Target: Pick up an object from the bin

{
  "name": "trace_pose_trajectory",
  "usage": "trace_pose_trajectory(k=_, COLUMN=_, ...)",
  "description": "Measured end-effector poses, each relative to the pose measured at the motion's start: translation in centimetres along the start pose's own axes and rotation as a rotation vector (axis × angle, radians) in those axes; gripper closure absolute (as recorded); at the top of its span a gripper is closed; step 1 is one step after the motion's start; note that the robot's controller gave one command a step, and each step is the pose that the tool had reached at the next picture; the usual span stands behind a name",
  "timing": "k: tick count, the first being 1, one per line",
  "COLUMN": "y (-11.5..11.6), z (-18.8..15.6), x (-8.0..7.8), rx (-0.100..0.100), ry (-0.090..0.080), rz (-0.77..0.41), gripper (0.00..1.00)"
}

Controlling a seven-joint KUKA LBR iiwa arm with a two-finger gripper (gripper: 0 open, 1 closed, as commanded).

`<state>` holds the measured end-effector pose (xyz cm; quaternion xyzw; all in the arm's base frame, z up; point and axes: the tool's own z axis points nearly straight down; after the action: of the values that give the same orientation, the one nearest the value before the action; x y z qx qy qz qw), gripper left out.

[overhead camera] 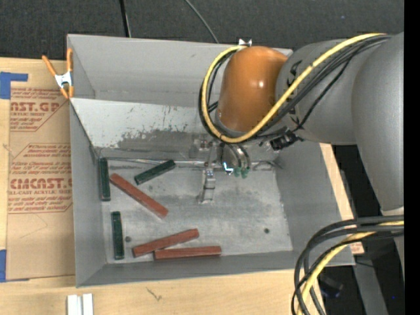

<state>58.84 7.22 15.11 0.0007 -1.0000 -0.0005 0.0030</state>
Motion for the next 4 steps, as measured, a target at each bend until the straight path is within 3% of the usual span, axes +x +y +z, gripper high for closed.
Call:
trace_pose_trajectory(k=1, y=0.0, z=-0.5, x=-0.2, rx=-0.001, ry=-0.008, rz=0.001, gripper=0.00)
trace_pose_trajectory(k=2, y=3.0, z=5.7, x=-0.6, rx=0.000, ry=-0.014, rz=-0.033, gripper=0.00)
trace_pose_trajectory(k=3, y=3.6, z=5.6, x=4.6, rx=0.000, ry=-0.006, rz=0.091, gripper=1.00)
trace_pose_trajectory(k=4, y=3.6, z=5.6, x=4.5, rx=-0.001, ry=-0.006, rz=0.092, gripper=0.00)
